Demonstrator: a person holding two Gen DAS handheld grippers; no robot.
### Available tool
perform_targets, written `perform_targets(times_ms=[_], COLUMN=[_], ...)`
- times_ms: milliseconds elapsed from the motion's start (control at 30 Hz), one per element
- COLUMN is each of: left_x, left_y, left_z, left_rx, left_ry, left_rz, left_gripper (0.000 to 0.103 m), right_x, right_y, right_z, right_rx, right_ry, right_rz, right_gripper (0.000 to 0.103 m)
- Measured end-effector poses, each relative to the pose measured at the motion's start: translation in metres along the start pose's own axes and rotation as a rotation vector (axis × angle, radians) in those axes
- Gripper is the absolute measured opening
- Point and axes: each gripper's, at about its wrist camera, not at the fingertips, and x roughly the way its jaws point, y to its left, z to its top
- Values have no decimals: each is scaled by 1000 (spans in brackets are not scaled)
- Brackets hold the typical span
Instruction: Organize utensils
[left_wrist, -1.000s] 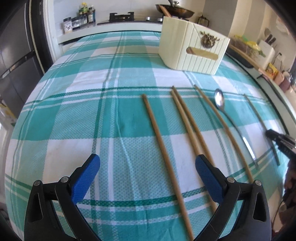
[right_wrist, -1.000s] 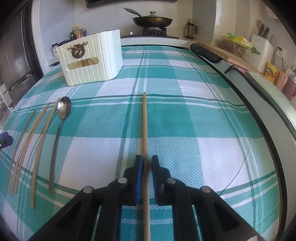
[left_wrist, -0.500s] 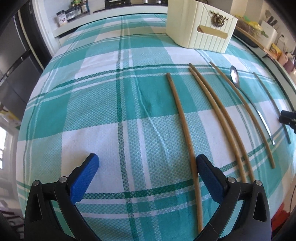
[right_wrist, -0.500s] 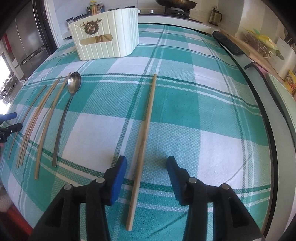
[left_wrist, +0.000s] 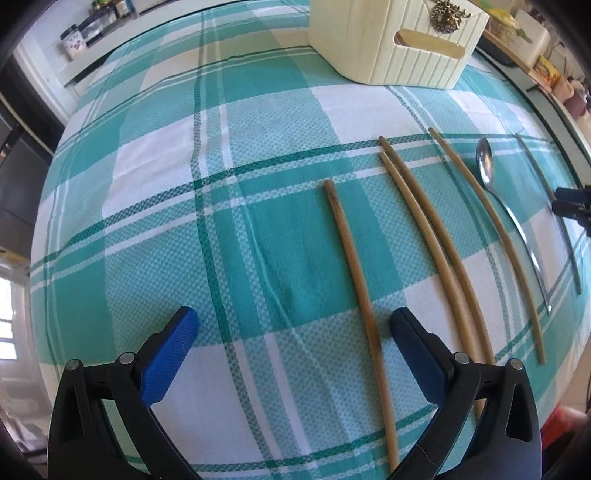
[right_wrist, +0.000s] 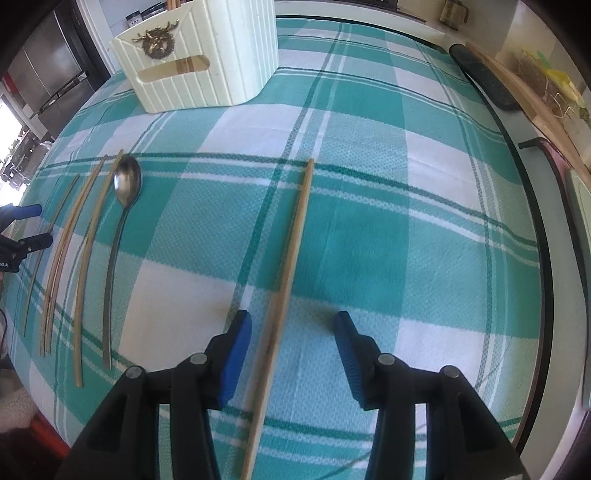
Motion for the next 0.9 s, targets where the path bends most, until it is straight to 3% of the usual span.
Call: perform_targets(times_ms=[100, 200, 233, 267, 333, 500, 700, 900], left_x=[2, -2, -3, -6, -8, -37, -114, -181], left_y=[-1, -5, -8, -11, -14, -18, -12, -6], left_z=[15, 29, 32, 35, 37, 20, -6, -33], left_rx=[0, -7, -6, 2, 10, -4, -31, -35], left_ry=[10, -4, -9, -20, -29, -138, -349, -537], left_rz=[-2, 3, -9, -5, -8, -65, -149, -213], left_gripper=[97, 73, 52, 30, 7, 4, 4, 4], right_x=[8, 15, 17, 19, 21, -2, -86, -158], right_y=[2, 2, 1, 1, -2, -2, 5, 24], right_z=[22, 44, 51, 56, 62, 59, 26, -15], right_rx=[-4, 21, 31, 43, 79, 132, 111, 53], right_ry=[-9, -23, -23, -27, -46, -144, -342, -526], right_rz=[-11, -20, -13, -21, -13, 66, 171, 204], right_gripper=[47, 30, 14, 7, 7, 6, 6, 7])
